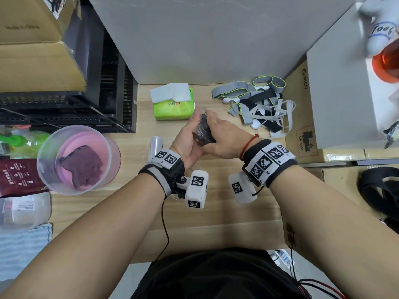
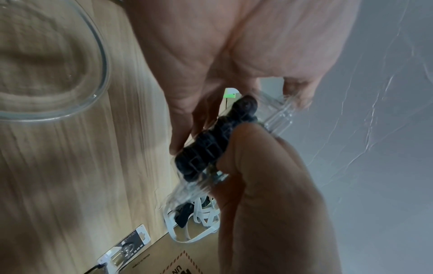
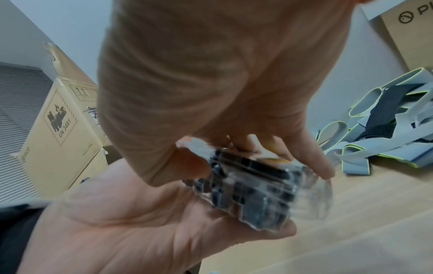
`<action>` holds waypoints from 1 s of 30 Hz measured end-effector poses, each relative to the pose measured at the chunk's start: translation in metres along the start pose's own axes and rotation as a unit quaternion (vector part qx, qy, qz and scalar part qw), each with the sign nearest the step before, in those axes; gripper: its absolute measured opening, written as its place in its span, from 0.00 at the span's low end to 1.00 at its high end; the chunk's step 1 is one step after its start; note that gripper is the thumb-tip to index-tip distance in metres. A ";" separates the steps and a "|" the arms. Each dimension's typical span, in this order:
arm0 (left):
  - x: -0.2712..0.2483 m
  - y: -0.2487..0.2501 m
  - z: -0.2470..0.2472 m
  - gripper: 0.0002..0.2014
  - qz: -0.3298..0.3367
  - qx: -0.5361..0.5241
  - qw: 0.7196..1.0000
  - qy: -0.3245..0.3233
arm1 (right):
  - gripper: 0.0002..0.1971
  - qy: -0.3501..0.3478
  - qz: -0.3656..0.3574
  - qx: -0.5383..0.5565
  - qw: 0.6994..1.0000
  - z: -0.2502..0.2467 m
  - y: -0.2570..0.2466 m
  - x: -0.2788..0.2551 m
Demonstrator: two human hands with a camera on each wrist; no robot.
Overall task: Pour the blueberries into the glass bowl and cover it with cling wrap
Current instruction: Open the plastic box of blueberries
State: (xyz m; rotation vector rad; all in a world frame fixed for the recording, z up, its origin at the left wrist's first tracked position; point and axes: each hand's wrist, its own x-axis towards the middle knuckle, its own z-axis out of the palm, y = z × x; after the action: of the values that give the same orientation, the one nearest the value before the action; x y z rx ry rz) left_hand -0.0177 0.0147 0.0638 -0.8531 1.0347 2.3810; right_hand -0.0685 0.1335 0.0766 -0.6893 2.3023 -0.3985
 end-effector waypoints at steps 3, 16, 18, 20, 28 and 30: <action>0.009 -0.003 -0.006 0.31 0.000 -0.006 1.000 -0.009 | 0.46 0.013 -0.018 0.011 1.000 -0.001 0.001 -0.001; 0.019 -0.005 -0.008 0.29 0.008 -0.048 0.999 0.002 | 0.45 0.035 -0.043 0.031 0.998 -0.004 -0.001 -0.001; 0.019 -0.003 -0.006 0.27 0.010 -0.043 0.999 -0.002 | 0.42 0.043 -0.046 0.040 0.997 -0.004 -0.001 -0.001; 0.020 -0.001 -0.006 0.26 0.011 -0.040 0.999 -0.002 | 0.38 0.046 -0.047 0.041 0.997 -0.003 -0.002 -0.001; 0.024 0.004 -0.014 0.33 -0.009 -0.010 1.000 -0.012 | 0.37 0.055 -0.059 0.015 0.997 -0.003 -0.005 -0.002; 0.025 0.004 -0.017 0.37 -0.015 -0.020 1.000 -0.012 | 0.34 0.060 -0.063 0.014 0.996 -0.003 -0.005 -0.003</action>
State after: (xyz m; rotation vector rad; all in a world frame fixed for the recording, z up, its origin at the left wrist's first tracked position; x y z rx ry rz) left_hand -0.0313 0.0024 0.0398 -0.8455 0.9618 2.3885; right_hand -0.0669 0.1310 0.0822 -0.8199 2.3681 -0.5440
